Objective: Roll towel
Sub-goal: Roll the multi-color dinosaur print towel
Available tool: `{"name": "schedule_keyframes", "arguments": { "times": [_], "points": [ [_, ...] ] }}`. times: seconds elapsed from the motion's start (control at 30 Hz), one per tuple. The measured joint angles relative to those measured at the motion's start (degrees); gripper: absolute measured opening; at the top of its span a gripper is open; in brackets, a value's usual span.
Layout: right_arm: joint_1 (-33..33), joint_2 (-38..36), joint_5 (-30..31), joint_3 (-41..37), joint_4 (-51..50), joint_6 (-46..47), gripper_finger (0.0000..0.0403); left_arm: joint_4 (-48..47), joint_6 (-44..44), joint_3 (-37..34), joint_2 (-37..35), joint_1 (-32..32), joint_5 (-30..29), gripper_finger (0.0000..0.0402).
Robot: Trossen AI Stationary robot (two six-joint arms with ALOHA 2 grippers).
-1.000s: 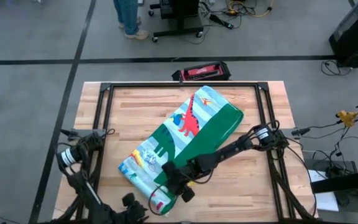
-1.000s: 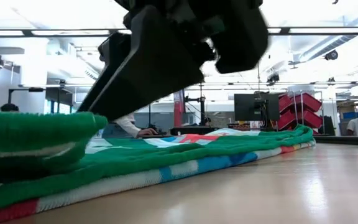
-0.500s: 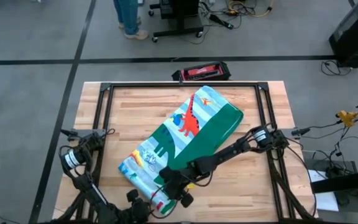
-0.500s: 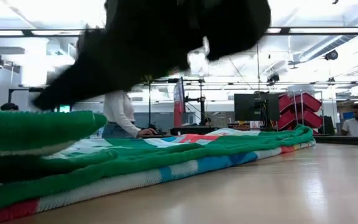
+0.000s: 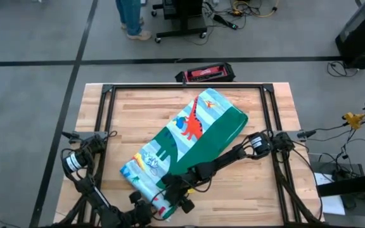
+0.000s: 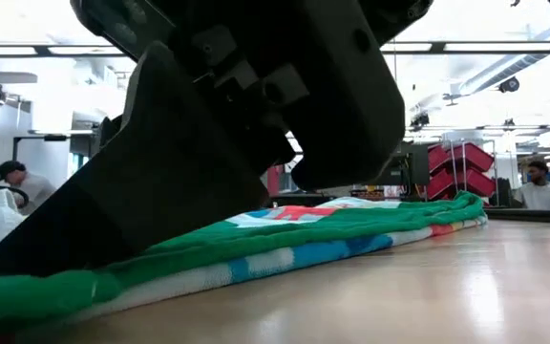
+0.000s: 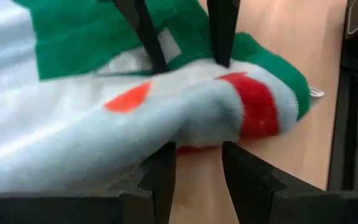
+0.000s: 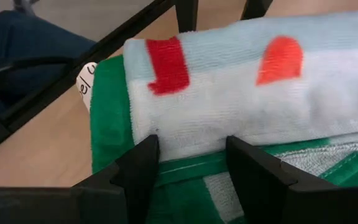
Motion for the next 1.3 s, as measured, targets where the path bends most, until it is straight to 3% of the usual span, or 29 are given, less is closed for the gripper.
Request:
{"name": "schedule_keyframes", "arguments": {
  "times": [0.47,0.8,1.3],
  "points": [
    [0.2,-0.1,0.4,-0.2,1.0,1.2,0.0179,-2.2,12.4,2.4,-1.2,5.0,-0.7,0.0116],
    [0.2,-3.7,4.2,-0.4,-7.6,-1.4,0.0179,-2.6,13.8,2.4,-1.5,6.3,-0.4,0.0116],
    [0.2,-6.7,6.0,-0.4,-10.5,-3.3,0.0179,-3.4,14.6,2.4,-1.6,7.1,0.1,0.0116]
  ]
}}
